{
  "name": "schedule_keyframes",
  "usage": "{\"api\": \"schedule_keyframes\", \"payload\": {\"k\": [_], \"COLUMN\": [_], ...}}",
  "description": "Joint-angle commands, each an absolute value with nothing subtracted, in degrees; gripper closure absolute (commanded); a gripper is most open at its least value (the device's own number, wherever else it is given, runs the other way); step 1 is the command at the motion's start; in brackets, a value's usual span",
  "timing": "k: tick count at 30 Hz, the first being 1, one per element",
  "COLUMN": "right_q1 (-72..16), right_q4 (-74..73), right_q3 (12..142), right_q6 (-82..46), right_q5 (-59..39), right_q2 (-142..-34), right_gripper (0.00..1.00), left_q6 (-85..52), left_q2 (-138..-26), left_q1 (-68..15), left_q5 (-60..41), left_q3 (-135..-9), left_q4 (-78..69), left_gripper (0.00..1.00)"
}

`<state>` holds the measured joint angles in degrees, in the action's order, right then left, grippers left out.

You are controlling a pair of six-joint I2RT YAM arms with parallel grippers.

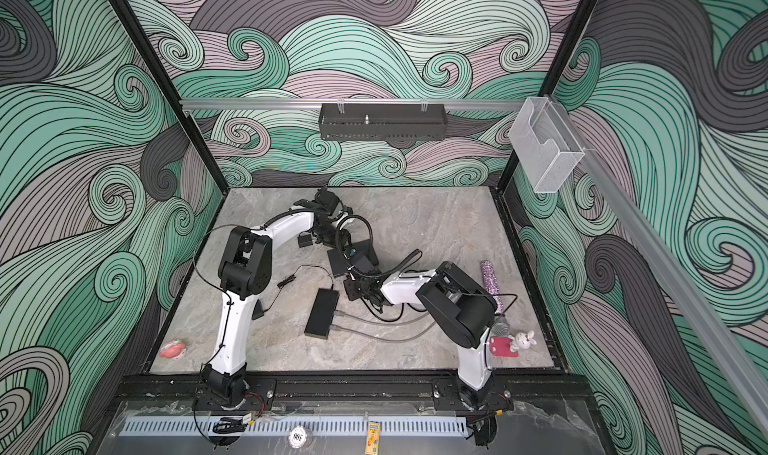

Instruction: Insert the plug into the switch port

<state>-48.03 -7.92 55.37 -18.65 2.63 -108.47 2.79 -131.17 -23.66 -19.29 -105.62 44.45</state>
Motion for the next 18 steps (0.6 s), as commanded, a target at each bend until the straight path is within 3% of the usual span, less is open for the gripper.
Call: {"api": "schedule_keyframes", "payload": {"k": [1, 9, 18], "right_q1": [-47.1, -46.3, -45.2], "right_q4": [-9.3, -7.3, -15.5], "right_q3": [56.6, 53.5, 52.8], "right_q6": [-22.8, -23.0, -11.7], "right_q5": [11.6, 18.1, 2.8], "right_q2": [-108.7, -104.7, -106.0], "right_gripper": [1.00, 1.00, 1.00], "left_q6": [2.4, 2.5, 3.0], "left_q2": [-134.2, -134.3, -134.6], "left_q1": [-26.1, -26.5, -27.7], "left_q5": [-23.6, -23.6, -23.8], "left_q3": [-102.8, -102.9, -102.6], "left_q4": [53.4, 53.5, 53.9], "left_gripper": [0.54, 0.54, 0.54]}}
